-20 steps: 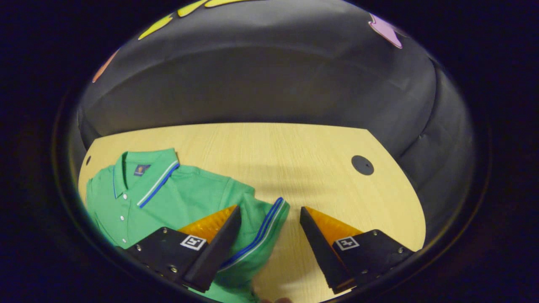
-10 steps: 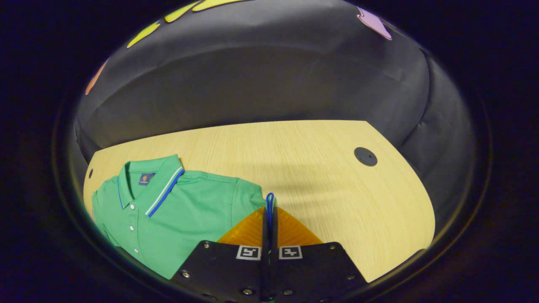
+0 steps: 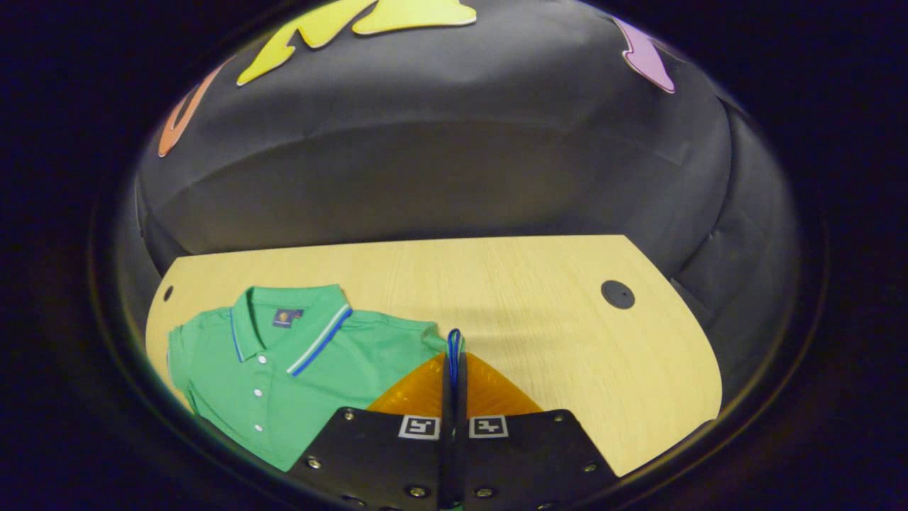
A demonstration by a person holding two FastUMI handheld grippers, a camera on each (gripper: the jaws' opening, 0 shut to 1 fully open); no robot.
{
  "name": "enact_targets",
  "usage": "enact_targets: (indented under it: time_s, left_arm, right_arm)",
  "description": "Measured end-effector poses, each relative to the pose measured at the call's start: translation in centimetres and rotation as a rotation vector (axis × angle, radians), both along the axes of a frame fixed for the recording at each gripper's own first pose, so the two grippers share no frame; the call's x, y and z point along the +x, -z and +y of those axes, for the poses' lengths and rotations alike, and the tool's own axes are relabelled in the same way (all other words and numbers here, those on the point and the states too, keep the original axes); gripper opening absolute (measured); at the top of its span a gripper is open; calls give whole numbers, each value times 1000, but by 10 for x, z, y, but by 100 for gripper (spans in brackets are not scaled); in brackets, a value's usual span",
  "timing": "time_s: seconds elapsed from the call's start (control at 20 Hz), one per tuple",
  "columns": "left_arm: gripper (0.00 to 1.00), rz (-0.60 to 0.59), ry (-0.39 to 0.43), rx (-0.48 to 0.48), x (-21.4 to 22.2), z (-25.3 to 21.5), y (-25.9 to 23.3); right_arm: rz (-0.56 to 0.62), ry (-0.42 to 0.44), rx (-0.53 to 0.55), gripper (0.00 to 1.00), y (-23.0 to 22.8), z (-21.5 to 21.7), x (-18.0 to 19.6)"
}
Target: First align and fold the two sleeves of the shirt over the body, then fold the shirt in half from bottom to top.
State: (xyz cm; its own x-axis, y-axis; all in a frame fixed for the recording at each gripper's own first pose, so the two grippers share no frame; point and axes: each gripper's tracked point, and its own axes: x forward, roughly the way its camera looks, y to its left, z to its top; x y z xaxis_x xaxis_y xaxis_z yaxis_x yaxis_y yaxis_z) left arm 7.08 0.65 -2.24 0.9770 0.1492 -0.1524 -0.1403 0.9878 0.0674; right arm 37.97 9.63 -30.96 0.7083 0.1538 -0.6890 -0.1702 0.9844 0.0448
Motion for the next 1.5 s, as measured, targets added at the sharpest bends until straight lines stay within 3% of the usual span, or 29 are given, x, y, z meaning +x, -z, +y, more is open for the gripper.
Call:
enact_targets:
  time_s: [0.4, 1.15, 1.25, 1.3, 1.5]
  left_arm:
    - [96, -12, 1, -9, 1, 2, -3]
    - [96, -5, -69, -8, -12, 23, 0]
    - [96, 0, -74, -12, -13, 25, 3]
    - [96, 7, -76, -13, -14, 26, 5]
    - [96, 19, -60, -40, -7, 21, 13]
  right_arm:
    - [-43, -119, 58, 1, -28, 59, -41]
    - [63, -254, 36, 2, 42, 116, -97]
    - [40, -290, 112, 66, 33, 135, -98]
    - [4, -284, 62, 98, 36, 127, -94]
    - [-36, -329, 13, 96, 23, 123, -97]
